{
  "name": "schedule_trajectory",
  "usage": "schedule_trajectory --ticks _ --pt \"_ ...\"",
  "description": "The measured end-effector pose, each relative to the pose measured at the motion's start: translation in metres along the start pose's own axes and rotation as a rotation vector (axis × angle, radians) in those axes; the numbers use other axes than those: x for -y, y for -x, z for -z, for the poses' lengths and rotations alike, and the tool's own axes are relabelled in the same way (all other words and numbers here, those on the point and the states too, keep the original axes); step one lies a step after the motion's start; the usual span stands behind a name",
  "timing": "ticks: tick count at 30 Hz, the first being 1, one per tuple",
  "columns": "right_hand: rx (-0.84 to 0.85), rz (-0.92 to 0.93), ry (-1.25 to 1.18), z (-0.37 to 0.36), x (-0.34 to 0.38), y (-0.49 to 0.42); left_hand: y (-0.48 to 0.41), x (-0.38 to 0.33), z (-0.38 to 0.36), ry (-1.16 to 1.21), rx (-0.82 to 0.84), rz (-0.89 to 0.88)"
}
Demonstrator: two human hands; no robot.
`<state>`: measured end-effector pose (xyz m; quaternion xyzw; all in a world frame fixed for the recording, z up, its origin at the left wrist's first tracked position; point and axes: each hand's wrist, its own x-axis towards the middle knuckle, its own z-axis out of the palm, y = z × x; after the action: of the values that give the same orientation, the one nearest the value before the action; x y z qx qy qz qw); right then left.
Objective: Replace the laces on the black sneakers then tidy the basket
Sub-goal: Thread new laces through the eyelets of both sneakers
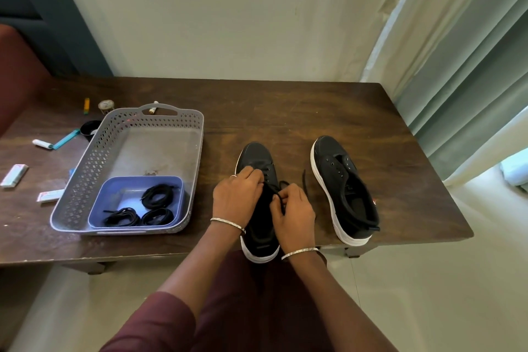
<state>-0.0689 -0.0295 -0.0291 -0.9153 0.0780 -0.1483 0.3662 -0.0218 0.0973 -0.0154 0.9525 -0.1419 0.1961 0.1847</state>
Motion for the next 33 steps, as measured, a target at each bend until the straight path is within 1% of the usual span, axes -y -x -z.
schedule_trajectory --ticks 1,2,3,5,6,7,8,9,10,12,14,16,17,19,20,22,23,24,25,27,28,29,30,31,32,33 --pt "-0.032 -0.020 -0.034 -0.001 -0.001 0.000 0.000 0.001 0.000 0.094 0.004 0.118" --pt "-0.053 -0.044 -0.063 -0.001 -0.001 0.000 0.000 -0.001 0.000 0.228 0.015 0.302" --pt "-0.063 -0.064 -0.084 -0.002 -0.001 0.000 0.000 -0.002 -0.002 0.405 0.008 0.523" --pt "-0.063 -0.075 -0.098 -0.004 -0.001 0.000 -0.005 -0.001 -0.004 0.949 -0.019 1.001" --pt "-0.063 -0.072 -0.096 -0.006 -0.001 0.001 -0.008 -0.001 -0.001 1.182 0.021 1.185" --pt "-0.064 -0.070 -0.095 -0.006 -0.002 0.001 -0.010 0.001 0.001 1.301 0.089 1.274" --pt "-0.064 -0.070 -0.097 -0.007 -0.002 0.001 -0.011 0.004 0.003 1.313 0.176 1.270" --pt "-0.063 -0.072 -0.100 -0.007 -0.003 0.002 -0.010 0.008 0.004 1.266 0.246 1.210" --pt "-0.063 -0.073 -0.104 -0.007 -0.003 0.002 -0.009 0.010 0.005 1.195 0.272 1.127" --pt "-0.067 -0.069 -0.110 -0.006 -0.003 0.002 -0.005 0.013 0.007 0.982 0.193 0.901" --pt "-0.071 -0.069 -0.110 -0.007 -0.003 0.003 0.001 0.009 0.012 0.728 0.076 0.585" --pt "-0.070 -0.074 -0.115 -0.007 -0.003 0.003 0.003 0.003 0.016 0.441 0.063 0.285" --pt "-0.069 -0.074 -0.117 -0.007 -0.003 0.003 0.003 0.001 0.015 0.283 0.077 0.175" --pt "-0.059 -0.071 -0.111 -0.006 -0.002 0.003 0.006 -0.001 0.009 0.016 0.100 0.030" --pt "-0.050 -0.075 -0.106 -0.006 -0.001 0.003 0.007 -0.001 0.004 -0.067 0.092 -0.012" --pt "-0.039 -0.077 -0.096 -0.005 -0.001 0.003 0.008 -0.003 0.001 -0.086 0.049 -0.040" --pt "-0.042 -0.071 -0.093 -0.005 -0.001 0.003 0.008 -0.002 -0.002 -0.025 0.030 -0.003" --pt "-0.049 -0.063 -0.091 -0.005 -0.001 0.003 0.008 -0.003 -0.001 0.106 0.026 0.102" --pt "-0.058 -0.056 -0.090 -0.006 -0.002 0.003 0.007 -0.004 0.002 0.339 0.044 0.290" --pt "-0.073 -0.046 -0.090 -0.007 -0.002 0.003 0.000 -0.005 0.013 1.057 0.052 0.842" --pt "-0.078 -0.041 -0.092 -0.007 -0.003 0.004 -0.003 -0.003 0.019 1.324 0.072 1.107" --pt "-0.081 -0.037 -0.095 -0.008 -0.003 0.004 -0.004 0.001 0.025 1.491 0.106 1.290" --pt "-0.084 -0.035 -0.100 -0.008 -0.003 0.004 -0.003 0.007 0.025 1.557 0.144 1.392" --pt "-0.088 -0.032 -0.105 -0.008 -0.003 0.004 -0.002 0.011 0.023 1.559 0.181 1.434" --pt "-0.090 -0.031 -0.109 -0.008 -0.003 0.004 0.000 0.014 0.021 1.495 0.197 1.421" --pt "-0.091 -0.031 -0.109 -0.008 -0.003 0.004 0.003 0.015 0.016 1.361 0.157 1.383"
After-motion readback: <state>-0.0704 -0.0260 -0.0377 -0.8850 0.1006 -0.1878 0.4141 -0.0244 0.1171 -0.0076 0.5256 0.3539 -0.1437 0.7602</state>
